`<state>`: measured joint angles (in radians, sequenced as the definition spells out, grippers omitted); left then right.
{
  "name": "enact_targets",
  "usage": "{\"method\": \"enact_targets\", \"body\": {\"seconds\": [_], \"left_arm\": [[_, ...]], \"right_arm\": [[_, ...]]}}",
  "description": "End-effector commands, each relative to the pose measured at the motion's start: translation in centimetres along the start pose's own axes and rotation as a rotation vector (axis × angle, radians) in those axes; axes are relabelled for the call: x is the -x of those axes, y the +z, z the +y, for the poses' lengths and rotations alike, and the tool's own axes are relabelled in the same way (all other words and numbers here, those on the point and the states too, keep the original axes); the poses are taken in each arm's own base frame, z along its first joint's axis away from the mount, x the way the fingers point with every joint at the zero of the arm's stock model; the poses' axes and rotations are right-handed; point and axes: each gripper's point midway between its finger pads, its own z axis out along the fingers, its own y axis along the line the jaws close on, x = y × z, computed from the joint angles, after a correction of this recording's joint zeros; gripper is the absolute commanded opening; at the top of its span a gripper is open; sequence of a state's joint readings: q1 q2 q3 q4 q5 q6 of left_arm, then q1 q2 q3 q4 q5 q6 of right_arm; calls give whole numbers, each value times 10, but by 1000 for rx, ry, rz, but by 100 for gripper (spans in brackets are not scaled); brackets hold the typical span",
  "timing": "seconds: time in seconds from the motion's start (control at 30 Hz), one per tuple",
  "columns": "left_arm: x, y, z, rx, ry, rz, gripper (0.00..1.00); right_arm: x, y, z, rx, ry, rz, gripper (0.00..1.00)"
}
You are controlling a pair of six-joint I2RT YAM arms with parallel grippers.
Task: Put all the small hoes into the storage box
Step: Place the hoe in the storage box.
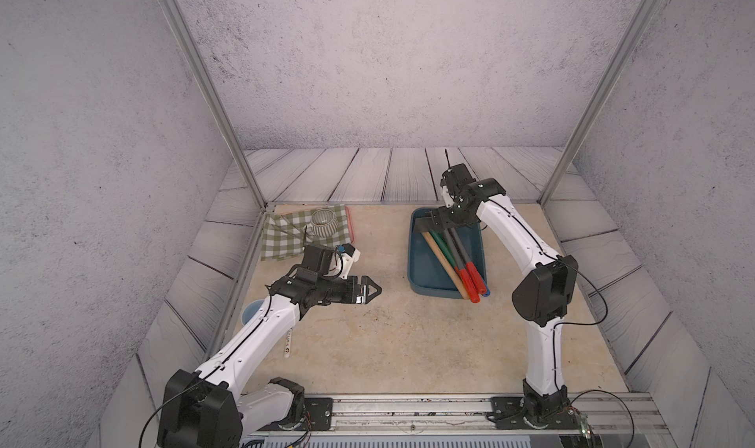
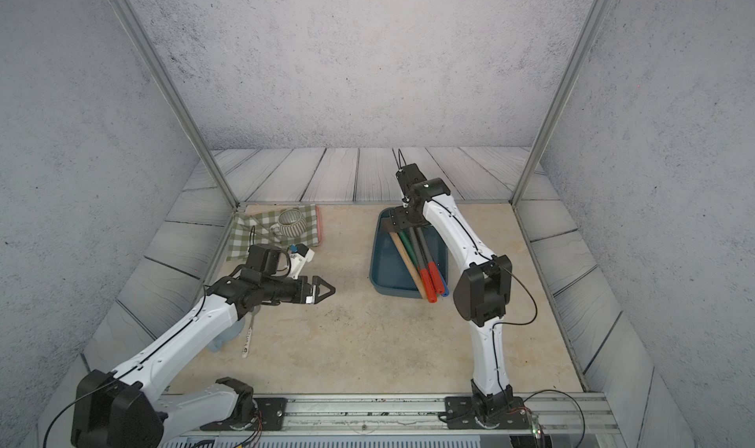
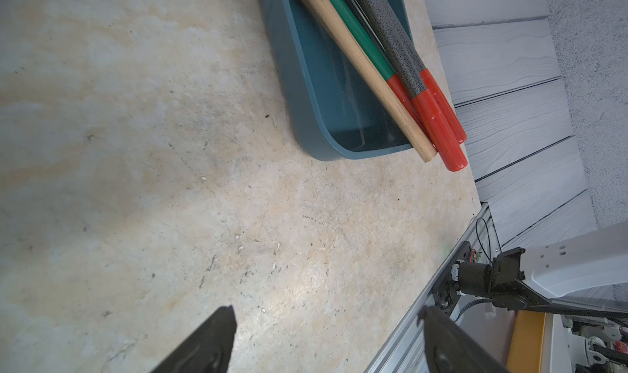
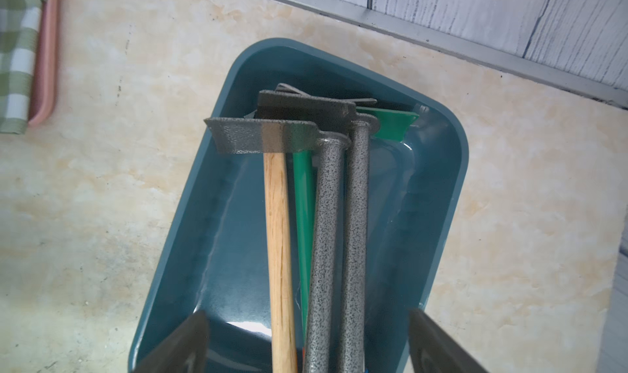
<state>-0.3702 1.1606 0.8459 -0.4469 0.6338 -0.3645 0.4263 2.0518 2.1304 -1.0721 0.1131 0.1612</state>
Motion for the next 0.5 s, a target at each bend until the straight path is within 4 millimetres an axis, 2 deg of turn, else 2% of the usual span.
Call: {"method": "enact_targets", "body": {"seconds": [0.0,0.2,0.3,0.47], "left_arm": [[0,-1,1,4,-2,3,88],[4,-3,2,17,9,-16,88],[4,-2,2,21,15,-20,88],[2,-1,7,54,26,-14,88]], "right_arm": [[18,-34,4,41,16,-145,94],[8,-61,-3,44,54,-280,100],[2,-71,-4,57,55,-340,99],[-11,-77,-10,30,36,-361,99]]}}
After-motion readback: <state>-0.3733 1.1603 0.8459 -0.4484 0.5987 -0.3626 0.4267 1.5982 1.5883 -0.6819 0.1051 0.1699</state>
